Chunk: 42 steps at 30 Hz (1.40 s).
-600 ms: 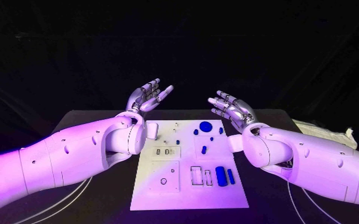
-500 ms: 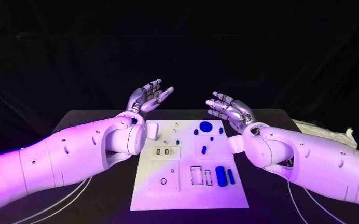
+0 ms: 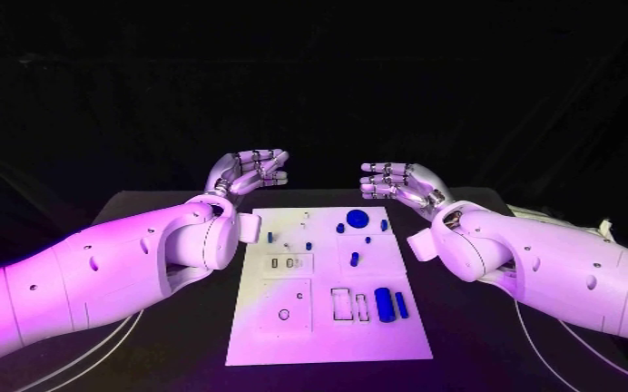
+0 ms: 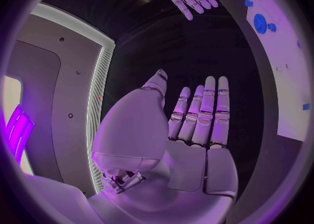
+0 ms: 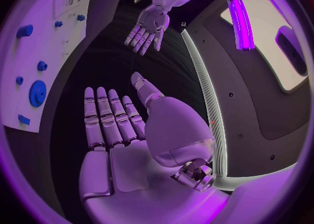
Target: Assemble the parts on the task board
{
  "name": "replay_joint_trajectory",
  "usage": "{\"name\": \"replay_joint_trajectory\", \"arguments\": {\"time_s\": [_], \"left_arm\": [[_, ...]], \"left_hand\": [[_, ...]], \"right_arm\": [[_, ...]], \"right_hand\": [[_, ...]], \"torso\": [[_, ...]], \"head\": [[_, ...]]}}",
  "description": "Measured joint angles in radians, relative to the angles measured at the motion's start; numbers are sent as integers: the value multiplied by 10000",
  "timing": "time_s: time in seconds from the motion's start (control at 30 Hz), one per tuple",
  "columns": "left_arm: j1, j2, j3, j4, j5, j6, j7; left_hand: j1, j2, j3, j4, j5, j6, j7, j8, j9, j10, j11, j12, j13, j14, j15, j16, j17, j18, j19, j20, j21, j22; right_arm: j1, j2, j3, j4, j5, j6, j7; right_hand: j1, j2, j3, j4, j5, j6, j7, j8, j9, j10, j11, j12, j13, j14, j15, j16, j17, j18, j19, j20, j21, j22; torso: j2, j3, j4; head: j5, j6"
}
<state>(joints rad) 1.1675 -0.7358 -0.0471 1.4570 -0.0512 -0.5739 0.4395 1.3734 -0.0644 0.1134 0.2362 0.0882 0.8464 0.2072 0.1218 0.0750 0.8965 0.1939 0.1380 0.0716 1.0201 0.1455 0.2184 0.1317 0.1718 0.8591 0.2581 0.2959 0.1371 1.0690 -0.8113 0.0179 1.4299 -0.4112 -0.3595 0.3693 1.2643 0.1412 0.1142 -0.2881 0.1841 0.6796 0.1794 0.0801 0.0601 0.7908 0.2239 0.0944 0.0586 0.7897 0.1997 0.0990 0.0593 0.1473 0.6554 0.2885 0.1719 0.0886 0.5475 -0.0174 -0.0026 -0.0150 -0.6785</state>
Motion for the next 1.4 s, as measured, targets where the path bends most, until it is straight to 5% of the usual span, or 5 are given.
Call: {"name": "replay_joint_trajectory", "arguments": {"time_s": [0.4, 0.63, 0.8, 1.17, 1.4], "left_arm": [[3, -1095, -18, 1281, 216, 1303, -292], [-2, -1525, -17, 2215, -212, 1740, -462], [-3, -1865, -17, 2818, -236, 1874, -565], [1, -2250, 23, 3683, 174, 1954, -703], [1, -2483, 36, 3789, 301, 2146, -744]], "left_hand": [[146, 316, -58, -605, 0, 829, 10, -8, -60, 1127, -435, -77, -9, 1857, -576, 402, 950, -1, 1693, -600, 499, 77], [146, 316, -194, -840, 0, 1114, -58, -134, -60, 1654, -556, -109, 41, 2437, -774, 1666, 2054, -1, 2357, -876, 1115, 370], [53, 408, -281, -927, 0, 1221, -94, -241, -59, 1863, -635, -109, 104, 2056, -839, 3176, 3201, -3, 2434, -953, 1695, 750], [14, 448, -363, -1009, 0, 1291, -95, -298, -58, 1938, -638, -109, 145, 1574, -879, 4290, 3966, -4, 2234, -970, 2181, 1128], [14, 448, -363, -1009, 0, 1291, -95, -298, -59, 1938, -638, -109, 145, 1522, -864, 4357, 4002, -4, 2234, -970, 2220, 1152]], "right_arm": [[414, 221, 79, -413, -3487, -211, -246], [616, 285, 135, -521, -6190, -177, -1452], [764, 462, 148, -648, -8045, -25, -2594], [981, 690, 163, -632, -10983, 365, -4041], [1124, 737, 166, -557, -11799, 627, -4384]], "right_hand": [[569, -490, 894, -13, 154, 2364, 479, 7, 51, 2231, -466, -41, 21, 2653, -691, 192, 80, 151, 2365, -592, 1252, 369], [690, -808, 1143, 11, 406, 3242, 214, 7, 75, 3389, -862, -102, 41, 4354, -1284, 574, 290, 151, 3619, -1282, 3096, 1342], [265, -1355, 1503, 147, 360, 4062, -256, -6, 75, 4870, -1456, -142, 130, 6713, -2084, 2164, 1285, 304, 4895, -1950, 5972, 3004], [-356, -1918, 2615, 524, 307, 4079, -317, -149, 74, 4690, -1587, -273, 130, 6771, -2142, 5323, 3531, -322, 6448, -2041, 10628, 8653], [-536, -2099, 2930, 792, 228, 4060, -332, -149, 74, 4221, -1481, -273, 74, 6770, -2142, 6567, 4539, -483, 6954, -1968, 11765, 10369]], "torso": [[288, 83, -108], [608, 74, -33], [837, 71, 17], [1346, 116, 138], [1583, 152, 242]], "head": [[-12, 40], [-118, 163], [-67, 212], [-109, 320], [-198, 377]]}}
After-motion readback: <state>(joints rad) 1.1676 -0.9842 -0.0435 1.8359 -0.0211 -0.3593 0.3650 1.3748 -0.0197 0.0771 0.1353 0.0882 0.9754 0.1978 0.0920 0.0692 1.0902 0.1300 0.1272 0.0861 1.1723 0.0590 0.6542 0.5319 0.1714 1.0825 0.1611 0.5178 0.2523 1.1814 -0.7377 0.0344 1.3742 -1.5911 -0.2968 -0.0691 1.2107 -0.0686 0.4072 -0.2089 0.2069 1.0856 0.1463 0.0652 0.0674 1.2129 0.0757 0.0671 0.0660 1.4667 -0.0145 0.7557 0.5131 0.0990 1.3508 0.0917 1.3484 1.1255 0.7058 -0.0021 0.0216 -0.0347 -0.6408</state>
